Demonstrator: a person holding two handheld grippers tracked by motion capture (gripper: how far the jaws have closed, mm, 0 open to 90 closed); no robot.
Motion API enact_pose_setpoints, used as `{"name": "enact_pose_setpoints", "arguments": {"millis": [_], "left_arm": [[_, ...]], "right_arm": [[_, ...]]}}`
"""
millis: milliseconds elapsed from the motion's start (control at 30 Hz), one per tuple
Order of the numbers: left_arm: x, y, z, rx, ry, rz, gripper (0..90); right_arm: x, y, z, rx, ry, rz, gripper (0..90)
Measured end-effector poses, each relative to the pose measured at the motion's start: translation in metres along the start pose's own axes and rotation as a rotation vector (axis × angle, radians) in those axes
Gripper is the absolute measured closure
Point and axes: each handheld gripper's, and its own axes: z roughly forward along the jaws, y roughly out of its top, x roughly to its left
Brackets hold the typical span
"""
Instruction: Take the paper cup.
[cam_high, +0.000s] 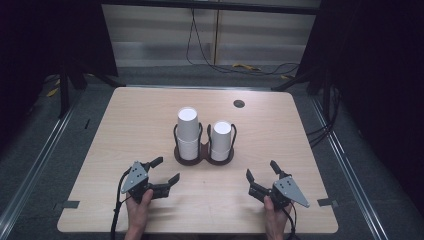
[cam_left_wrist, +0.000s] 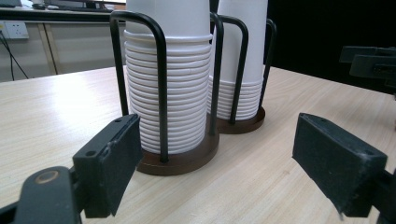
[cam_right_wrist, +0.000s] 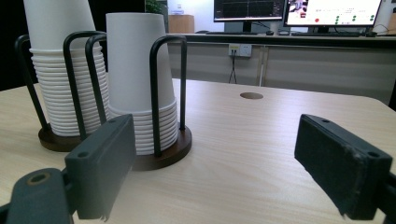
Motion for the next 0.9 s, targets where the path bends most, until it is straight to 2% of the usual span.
{"name": "enact_pose_setpoints", "arguments": {"millis": [133, 167, 233, 300, 433, 633, 833, 900], "left_arm": [[0.000, 0.000, 0.000, -0.001, 0.004, -0.001, 15.6], [-0.001, 0.000, 0.000, -0.005, 0.006, -0.014, 15.6], [0.000, 0.000, 0.000, 0.000, 0.008, -0.013, 15.6], [0.000, 0.001, 0.002, 0.013, 0.028, -0.028, 15.6], [0.003, 0.002, 0.004, 0.036, 0.022, -0.044, 15.7], [0.006, 0.002, 0.004, 0.033, -0.009, -0.077, 15.8], [0.007, 0.007, 0.004, 0.035, -0.042, -0.083, 15.6], [0.007, 0.010, 0.003, 0.021, -0.041, -0.073, 15.5]], "right_arm": [[0.002, 0.001, 0.002, 0.029, -0.021, -0.016, 12.7], [0.002, 0.001, 0.002, 0.029, -0.021, -0.016, 12.7], [0.003, 0.001, 0.003, 0.040, -0.018, -0.024, 12.7], [0.003, 0.001, 0.004, 0.042, -0.021, -0.022, 12.7], [0.002, 0.001, 0.003, 0.041, -0.017, -0.010, 12.7], [0.002, 0.001, 0.002, 0.042, -0.007, -0.009, 12.8], [0.003, 0.002, 0.002, 0.043, 0.003, -0.010, 12.7], [0.003, 0.002, 0.002, 0.044, 0.012, -0.007, 12.8]]}}
